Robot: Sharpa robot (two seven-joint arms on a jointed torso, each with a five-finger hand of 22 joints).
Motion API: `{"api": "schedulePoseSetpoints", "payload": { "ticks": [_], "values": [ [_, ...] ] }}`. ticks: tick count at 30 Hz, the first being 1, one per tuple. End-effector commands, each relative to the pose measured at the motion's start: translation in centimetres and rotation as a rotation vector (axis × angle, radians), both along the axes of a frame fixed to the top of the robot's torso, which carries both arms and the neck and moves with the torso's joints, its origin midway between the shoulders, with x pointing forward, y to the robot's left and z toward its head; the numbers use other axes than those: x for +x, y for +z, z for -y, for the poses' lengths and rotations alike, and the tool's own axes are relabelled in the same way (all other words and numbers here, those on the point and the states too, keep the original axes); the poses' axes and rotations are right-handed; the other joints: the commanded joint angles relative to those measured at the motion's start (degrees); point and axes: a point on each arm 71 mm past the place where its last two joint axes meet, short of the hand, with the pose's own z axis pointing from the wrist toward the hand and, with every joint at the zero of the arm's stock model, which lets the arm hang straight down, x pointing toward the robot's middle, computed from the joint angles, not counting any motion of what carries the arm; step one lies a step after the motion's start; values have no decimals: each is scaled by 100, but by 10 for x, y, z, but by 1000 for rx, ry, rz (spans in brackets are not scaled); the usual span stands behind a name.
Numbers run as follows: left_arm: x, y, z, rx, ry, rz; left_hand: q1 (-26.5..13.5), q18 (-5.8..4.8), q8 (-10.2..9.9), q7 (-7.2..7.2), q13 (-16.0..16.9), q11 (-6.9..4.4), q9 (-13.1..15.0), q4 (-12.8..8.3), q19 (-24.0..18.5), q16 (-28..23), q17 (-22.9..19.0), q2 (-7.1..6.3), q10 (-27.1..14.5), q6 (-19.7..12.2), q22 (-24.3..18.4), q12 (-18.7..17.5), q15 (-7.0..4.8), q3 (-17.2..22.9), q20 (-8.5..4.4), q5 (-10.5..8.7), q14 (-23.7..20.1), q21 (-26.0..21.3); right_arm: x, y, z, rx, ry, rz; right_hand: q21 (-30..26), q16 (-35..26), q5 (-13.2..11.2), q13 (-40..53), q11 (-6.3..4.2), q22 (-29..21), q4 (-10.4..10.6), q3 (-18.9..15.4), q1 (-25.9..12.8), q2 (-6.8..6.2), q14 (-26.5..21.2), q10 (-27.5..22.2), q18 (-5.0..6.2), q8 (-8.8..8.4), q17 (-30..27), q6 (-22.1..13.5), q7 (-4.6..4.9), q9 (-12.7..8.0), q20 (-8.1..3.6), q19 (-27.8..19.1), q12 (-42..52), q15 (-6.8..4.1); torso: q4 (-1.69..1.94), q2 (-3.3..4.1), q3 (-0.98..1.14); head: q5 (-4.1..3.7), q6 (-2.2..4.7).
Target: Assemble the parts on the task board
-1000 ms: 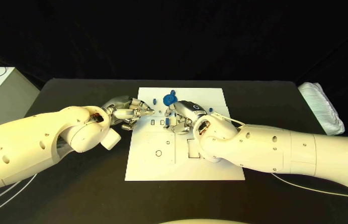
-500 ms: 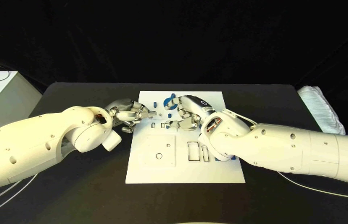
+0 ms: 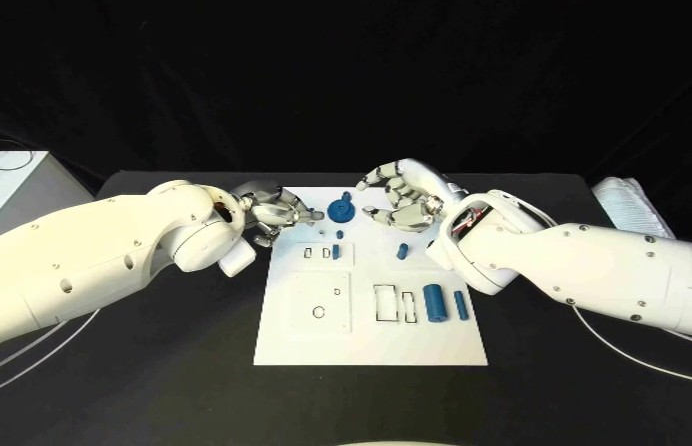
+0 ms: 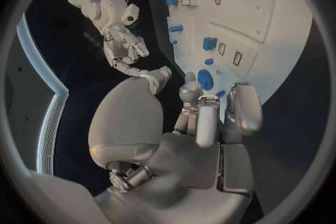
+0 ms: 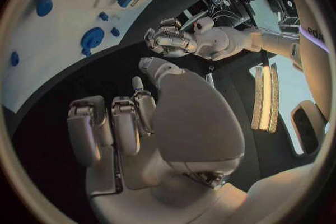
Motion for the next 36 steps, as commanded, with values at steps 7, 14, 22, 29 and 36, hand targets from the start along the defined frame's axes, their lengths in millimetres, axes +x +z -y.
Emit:
{"api": "schedulePoseSetpoints", "payload": {
  "ticks": [7,14,22,29,36],
  "values": [
    [7,-7,14,229,-96,-91,-115,55,-106,25,-44,36,-15,209,-67,-37,1226,120,-76,-3,-72,-61,76,-59,52,28,485,-69,17,10,31,132,-45,-131,25,-30,190,390,-14,1509,-36,422,-248,-18,581,15,-38,-20,1417,109,0,-23,28,610,6,28,5,-84,57,14,-65],
    [15,-10,20,328,-147,-99,-433,58,-146,9,-41,29,11,295,-73,-42,1221,258,-78,67,-79,-47,76,-212,60,26,483,-80,30,-1,49,56,-48,-303,21,-90,-90,300,-8,1505,36,362,-696,-169,551,-73,-37,-57,1314,52,-4,-45,38,608,-43,34,-21,-102,91,47,-120],
    [21,-11,30,367,-175,-101,-469,59,-144,3,-41,25,20,293,-75,-42,1222,282,-78,82,-82,-44,73,-229,58,27,483,-82,31,-4,48,-94,-9,-300,25,-84,15,459,-13,1509,-253,790,-529,74,556,131,-38,-128,1329,63,11,-81,28,610,88,21,-15,-95,97,31,-137],
    [25,-13,40,382,-193,-109,-473,58,-141,0,-31,23,24,290,-73,-37,1230,294,-72,89,-79,-37,72,-230,58,27,486,-80,32,3,51,-40,-46,-227,25,-90,48,421,-2,1509,-277,850,-579,77,554,94,-38,-148,1319,64,22,-91,31,610,63,31,-18,-85,87,33,-154],
    [30,-16,46,403,-203,-116,-436,57,-138,-9,-22,15,36,262,-69,-34,1234,315,-68,98,-70,-29,66,-219,56,29,488,-77,34,12,60,123,-107,-167,-67,-176,51,241,9,1415,-337,925,-648,37,510,-111,-11,-181,1177,44,33,-105,35,575,-80,38,-27,-78,87,33,-186]
  ]
}}
